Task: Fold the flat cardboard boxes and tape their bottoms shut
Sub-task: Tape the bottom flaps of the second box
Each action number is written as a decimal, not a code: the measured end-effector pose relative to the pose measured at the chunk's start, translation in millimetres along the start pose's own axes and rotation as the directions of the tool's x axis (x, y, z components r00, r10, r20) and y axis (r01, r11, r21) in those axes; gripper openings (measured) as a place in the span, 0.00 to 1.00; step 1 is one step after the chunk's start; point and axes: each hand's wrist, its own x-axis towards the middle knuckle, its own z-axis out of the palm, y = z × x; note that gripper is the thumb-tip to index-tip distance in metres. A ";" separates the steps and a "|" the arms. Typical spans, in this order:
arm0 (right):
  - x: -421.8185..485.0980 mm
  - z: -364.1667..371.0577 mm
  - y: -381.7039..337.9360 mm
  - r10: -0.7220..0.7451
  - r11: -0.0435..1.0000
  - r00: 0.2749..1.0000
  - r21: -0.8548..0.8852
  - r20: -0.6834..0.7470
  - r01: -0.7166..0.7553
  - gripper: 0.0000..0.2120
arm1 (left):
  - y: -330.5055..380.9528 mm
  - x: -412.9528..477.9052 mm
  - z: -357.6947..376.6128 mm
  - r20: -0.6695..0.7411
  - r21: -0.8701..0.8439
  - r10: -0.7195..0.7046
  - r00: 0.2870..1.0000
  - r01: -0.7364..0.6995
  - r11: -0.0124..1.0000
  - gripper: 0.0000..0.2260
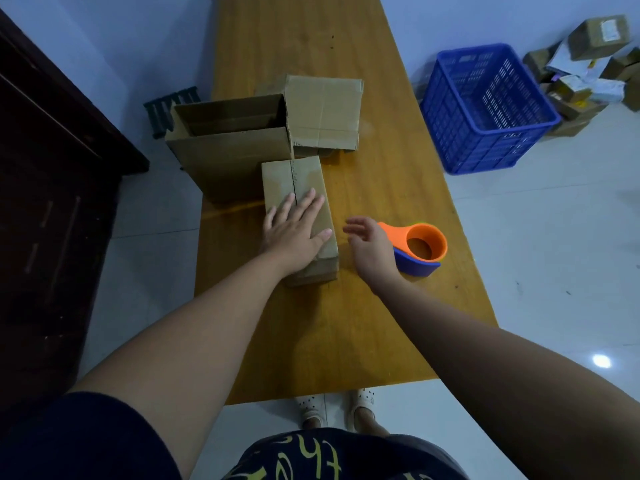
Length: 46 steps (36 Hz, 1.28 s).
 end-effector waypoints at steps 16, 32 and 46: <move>5.0 -26.8 -30.7 -0.256 0.293 0.672 -0.607 0.695 0.739 0.27 | -30.9 -43.7 -30.3 -0.266 -0.507 -0.232 0.936 0.069 0.859 0.13; 8.2 -30.2 -32.8 -0.200 0.275 0.662 -0.607 0.722 0.746 0.30 | -49.9 -84.2 -4.6 -0.226 -0.235 0.044 0.973 -0.098 0.967 0.20; 9.4 -29.9 -27.0 -0.239 0.274 0.664 -0.607 0.709 0.746 0.30 | -57.3 -76.6 -10.7 -0.103 -0.137 0.117 0.988 -0.131 0.982 0.21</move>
